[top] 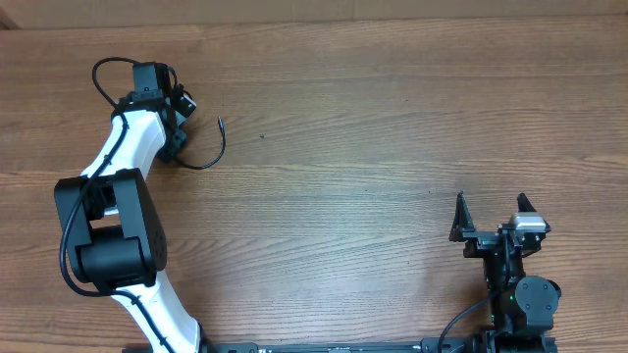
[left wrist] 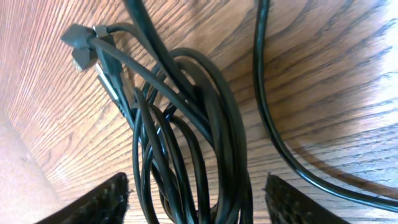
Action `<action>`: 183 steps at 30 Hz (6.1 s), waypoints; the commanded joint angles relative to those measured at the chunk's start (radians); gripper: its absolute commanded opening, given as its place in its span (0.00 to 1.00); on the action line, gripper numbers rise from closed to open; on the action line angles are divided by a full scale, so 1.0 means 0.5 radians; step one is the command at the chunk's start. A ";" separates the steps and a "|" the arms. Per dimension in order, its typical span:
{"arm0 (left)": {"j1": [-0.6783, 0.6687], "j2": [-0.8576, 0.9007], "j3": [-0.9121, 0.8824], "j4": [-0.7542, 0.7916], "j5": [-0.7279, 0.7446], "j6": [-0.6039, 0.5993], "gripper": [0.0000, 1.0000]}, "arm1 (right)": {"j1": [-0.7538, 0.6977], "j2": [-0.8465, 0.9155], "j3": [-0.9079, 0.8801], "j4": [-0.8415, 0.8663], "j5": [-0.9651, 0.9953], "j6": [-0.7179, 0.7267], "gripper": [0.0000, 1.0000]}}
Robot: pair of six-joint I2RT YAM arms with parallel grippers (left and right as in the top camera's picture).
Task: Untangle cables
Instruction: 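Reach the left gripper down over the black cable coil and grasp it, then lift the cable coil with the left gripper toward the table center, then move the right gripper toward the hanging coil under the left gripper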
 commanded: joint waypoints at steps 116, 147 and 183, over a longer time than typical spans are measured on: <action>-0.988 -0.220 1.160 -1.731 2.541 -0.610 0.04 | -0.006 0.264 0.507 -0.073 -1.518 1.112 1.00; -1.005 -0.220 1.160 -1.984 2.213 0.291 0.04 | -0.005 2.132 1.895 -1.837 -1.529 0.266 1.00; -1.276 -0.220 1.160 -2.222 2.383 0.909 0.04 | 0.652 2.163 1.903 -1.106 -1.654 -0.873 0.94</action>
